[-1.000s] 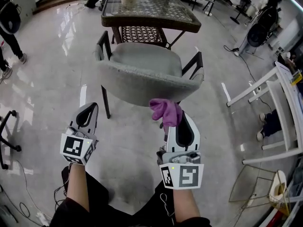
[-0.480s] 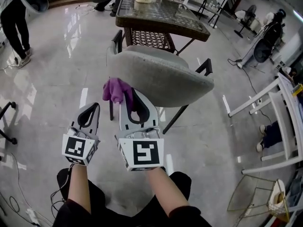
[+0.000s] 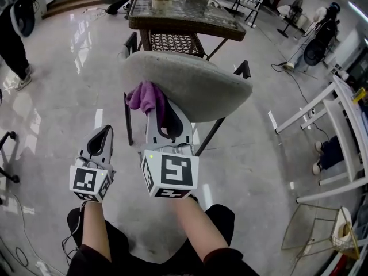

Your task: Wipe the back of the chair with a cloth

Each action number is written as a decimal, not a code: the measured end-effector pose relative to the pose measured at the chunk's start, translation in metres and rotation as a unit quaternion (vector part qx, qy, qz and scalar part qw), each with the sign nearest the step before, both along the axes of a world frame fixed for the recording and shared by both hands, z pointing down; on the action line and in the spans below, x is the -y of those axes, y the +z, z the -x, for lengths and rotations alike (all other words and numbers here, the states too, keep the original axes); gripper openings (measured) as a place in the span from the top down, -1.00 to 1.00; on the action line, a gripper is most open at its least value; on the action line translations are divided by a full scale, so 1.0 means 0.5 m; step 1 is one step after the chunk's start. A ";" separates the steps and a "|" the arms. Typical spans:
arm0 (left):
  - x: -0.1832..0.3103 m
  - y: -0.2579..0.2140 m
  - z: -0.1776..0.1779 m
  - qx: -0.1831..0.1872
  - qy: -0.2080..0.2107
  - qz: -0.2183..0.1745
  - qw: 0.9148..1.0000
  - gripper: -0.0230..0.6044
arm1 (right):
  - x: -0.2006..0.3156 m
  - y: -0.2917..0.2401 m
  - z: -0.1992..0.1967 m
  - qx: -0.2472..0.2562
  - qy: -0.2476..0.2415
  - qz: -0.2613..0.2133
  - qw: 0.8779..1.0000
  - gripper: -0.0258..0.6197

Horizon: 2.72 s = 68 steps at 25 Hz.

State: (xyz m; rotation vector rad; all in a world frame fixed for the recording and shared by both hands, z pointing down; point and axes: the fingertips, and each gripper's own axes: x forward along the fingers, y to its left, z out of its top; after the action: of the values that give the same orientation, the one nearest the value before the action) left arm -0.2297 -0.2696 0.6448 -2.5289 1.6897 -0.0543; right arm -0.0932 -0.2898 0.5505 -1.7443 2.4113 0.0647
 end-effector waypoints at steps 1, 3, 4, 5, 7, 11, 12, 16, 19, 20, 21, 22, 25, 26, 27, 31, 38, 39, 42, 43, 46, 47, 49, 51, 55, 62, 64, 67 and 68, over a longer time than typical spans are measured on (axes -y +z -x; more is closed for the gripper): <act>0.002 -0.001 -0.007 0.001 0.001 -0.001 1.000 0.90 | -0.005 -0.001 -0.017 0.001 0.003 -0.005 1.000 0.69; 0.005 -0.001 -0.027 0.003 0.005 -0.003 1.000 0.90 | -0.014 -0.003 -0.054 -0.002 0.009 -0.015 1.000 0.69; 0.004 0.001 -0.039 0.004 0.007 -0.003 1.000 0.90 | -0.019 -0.001 -0.074 -0.005 0.010 -0.020 1.000 0.69; 0.003 0.004 -0.052 0.004 0.008 -0.002 1.000 0.90 | -0.023 0.001 -0.093 -0.009 0.011 -0.025 1.000 0.69; 0.004 0.011 -0.082 0.006 0.013 -0.003 1.000 0.90 | -0.033 0.007 -0.134 -0.015 0.015 -0.032 0.999 0.69; 0.009 0.023 -0.154 0.009 0.030 -0.001 1.000 0.90 | -0.043 0.015 -0.225 -0.024 0.039 -0.042 0.998 0.68; 0.010 0.028 -0.171 0.010 0.036 0.000 0.999 0.90 | -0.043 0.018 -0.250 -0.023 0.048 -0.042 0.998 0.68; 0.015 0.048 -0.227 0.016 0.057 0.003 0.998 0.90 | -0.027 0.042 -0.353 -0.007 0.086 -0.029 0.996 0.68; 0.016 0.051 -0.251 0.022 0.063 0.001 0.998 0.90 | 0.000 0.080 -0.444 0.026 0.132 0.008 0.991 0.68; 0.015 0.053 -0.255 0.025 0.064 0.001 0.998 0.90 | 0.008 0.094 -0.473 0.035 0.146 0.023 0.988 0.69; 0.015 0.054 -0.257 0.029 0.064 0.001 0.998 0.90 | 0.013 0.104 -0.495 0.039 0.158 0.033 0.986 0.69; 0.015 0.054 -0.256 0.031 0.063 0.001 0.998 0.90 | 0.016 0.110 -0.510 0.037 0.165 0.037 0.985 0.69; 0.020 0.049 -0.243 0.023 0.055 -0.001 0.998 0.90 | -0.006 0.104 -0.512 0.016 0.164 0.019 0.986 0.69; 0.022 0.049 -0.239 0.021 0.052 -0.002 0.998 0.90 | -0.022 0.098 -0.502 0.009 0.158 0.007 0.987 0.69; 0.024 0.050 -0.236 0.019 0.050 -0.002 0.999 0.90 | -0.041 0.094 -0.487 0.000 0.151 -0.006 0.989 0.69; 0.026 0.066 -0.215 0.013 0.040 0.001 0.999 0.90 | -0.113 0.087 -0.371 -0.051 0.098 -0.063 0.992 0.69; 0.019 0.092 -0.114 0.006 0.009 0.011 1.000 0.90 | -0.092 0.158 -0.075 -0.102 -0.030 -0.047 0.993 0.69; 0.017 0.095 -0.097 0.008 0.005 0.013 1.000 0.90 | -0.079 0.175 -0.039 -0.101 -0.040 -0.020 0.994 0.69; 0.005 0.103 -0.038 0.023 -0.009 0.018 1.000 0.90 | -0.035 0.180 0.045 -0.061 -0.052 0.004 0.997 0.69; 0.001 0.106 -0.016 0.028 -0.015 0.020 0.999 0.90 | -0.020 0.176 0.064 -0.046 -0.048 0.002 0.998 0.69; -0.006 0.103 0.048 0.029 -0.038 0.025 0.999 0.90 | 0.024 0.166 0.101 -0.011 -0.034 -0.018 0.999 0.69; -0.008 0.103 0.065 0.029 -0.045 0.026 0.998 0.90 | 0.034 0.169 0.105 -0.007 -0.030 -0.017 0.999 0.69; -0.010 0.106 0.088 0.033 -0.052 0.025 0.998 0.90 | 0.049 0.177 0.096 -0.005 -0.017 -0.011 1.000 0.69; -0.010 0.109 0.099 0.032 -0.055 0.028 0.998 0.90 | 0.057 0.182 0.075 -0.002 -0.002 -0.008 1.000 0.69; -0.001 0.119 0.073 0.035 -0.042 0.031 0.998 0.90 | 0.056 0.194 0.033 -0.007 0.005 -0.001 1.000 0.69; 0.020 0.128 -0.048 0.037 0.011 0.023 0.999 0.90 | 0.010 0.192 -0.067 -0.035 0.027 -0.009 0.999 0.69; 0.023 0.131 -0.087 0.035 0.023 0.027 0.999 0.90 | 0.000 0.196 -0.111 -0.049 0.038 -0.003 0.998 0.69; 0.026 0.135 -0.145 0.035 0.041 0.030 0.998 0.90 | -0.005 0.196 -0.178 -0.061 0.054 -0.006 0.997 0.68; 0.027 0.136 -0.163 0.034 0.047 0.030 0.998 0.90 | -0.005 0.193 -0.201 -0.062 0.060 -0.012 0.996 0.68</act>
State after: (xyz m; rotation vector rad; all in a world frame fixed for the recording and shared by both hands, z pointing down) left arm -0.1483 -0.2831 0.7129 -2.6143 1.5640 -0.1853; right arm 0.0072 -0.2875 0.6472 -1.9272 2.3738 0.2210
